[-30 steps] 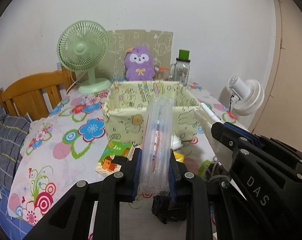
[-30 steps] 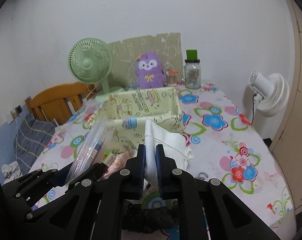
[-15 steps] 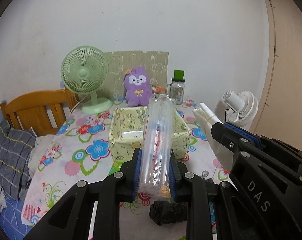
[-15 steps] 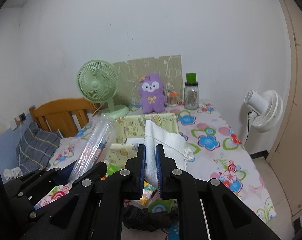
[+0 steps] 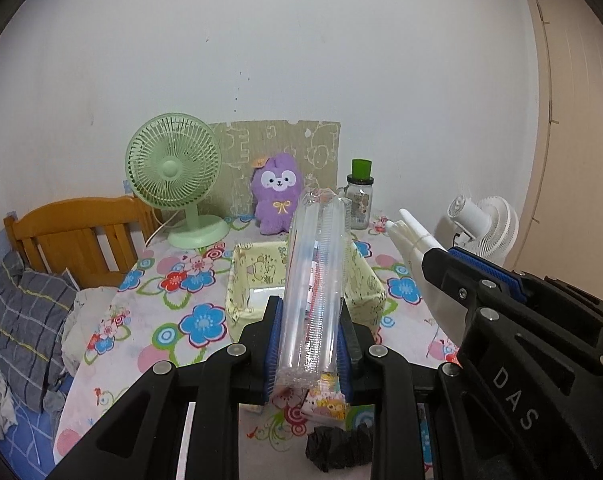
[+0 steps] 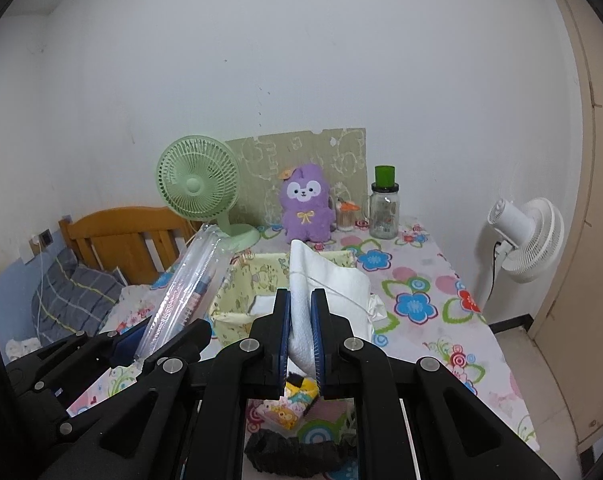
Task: Organize soft objects
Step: 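Carry the cups and cloth over the fabric box and lower them inside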
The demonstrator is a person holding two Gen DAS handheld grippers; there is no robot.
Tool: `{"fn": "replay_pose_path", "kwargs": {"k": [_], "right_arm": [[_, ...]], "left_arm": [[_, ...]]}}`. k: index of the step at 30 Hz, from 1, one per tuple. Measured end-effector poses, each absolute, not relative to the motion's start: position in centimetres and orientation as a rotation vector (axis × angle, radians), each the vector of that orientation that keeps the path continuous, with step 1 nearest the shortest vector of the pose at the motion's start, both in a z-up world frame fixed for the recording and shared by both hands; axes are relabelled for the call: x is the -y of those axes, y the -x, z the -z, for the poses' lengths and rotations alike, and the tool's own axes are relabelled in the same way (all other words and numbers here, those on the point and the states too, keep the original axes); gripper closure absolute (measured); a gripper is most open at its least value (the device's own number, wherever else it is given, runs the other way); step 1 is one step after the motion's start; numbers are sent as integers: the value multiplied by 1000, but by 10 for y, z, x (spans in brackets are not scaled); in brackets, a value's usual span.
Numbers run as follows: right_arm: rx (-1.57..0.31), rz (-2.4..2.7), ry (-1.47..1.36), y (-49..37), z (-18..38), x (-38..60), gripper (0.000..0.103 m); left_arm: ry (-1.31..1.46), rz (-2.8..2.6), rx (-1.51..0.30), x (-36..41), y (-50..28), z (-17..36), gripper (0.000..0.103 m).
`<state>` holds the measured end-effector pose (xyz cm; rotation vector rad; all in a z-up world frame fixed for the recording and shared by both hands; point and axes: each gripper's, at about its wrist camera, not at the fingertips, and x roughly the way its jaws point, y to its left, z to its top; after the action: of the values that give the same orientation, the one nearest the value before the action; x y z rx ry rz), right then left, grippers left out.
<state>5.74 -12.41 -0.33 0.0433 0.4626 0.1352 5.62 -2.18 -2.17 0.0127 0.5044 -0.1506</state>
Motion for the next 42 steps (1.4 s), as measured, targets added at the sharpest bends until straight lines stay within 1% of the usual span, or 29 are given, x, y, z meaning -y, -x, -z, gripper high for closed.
{"fn": "replay_pose_path", "kwargs": {"k": [10, 20, 42], "right_arm": [[-474, -154, -34, -93, -5, 113, 90], [-505, -151, -38, -136, 2, 109, 90], [-571, -176, -36, -227, 41, 103, 90]], "left_arm": [[-10, 134, -497, 14, -90, 13, 80], [-3, 135, -534, 8, -131, 21, 80], [25, 155, -654, 8, -218, 64, 80]]}}
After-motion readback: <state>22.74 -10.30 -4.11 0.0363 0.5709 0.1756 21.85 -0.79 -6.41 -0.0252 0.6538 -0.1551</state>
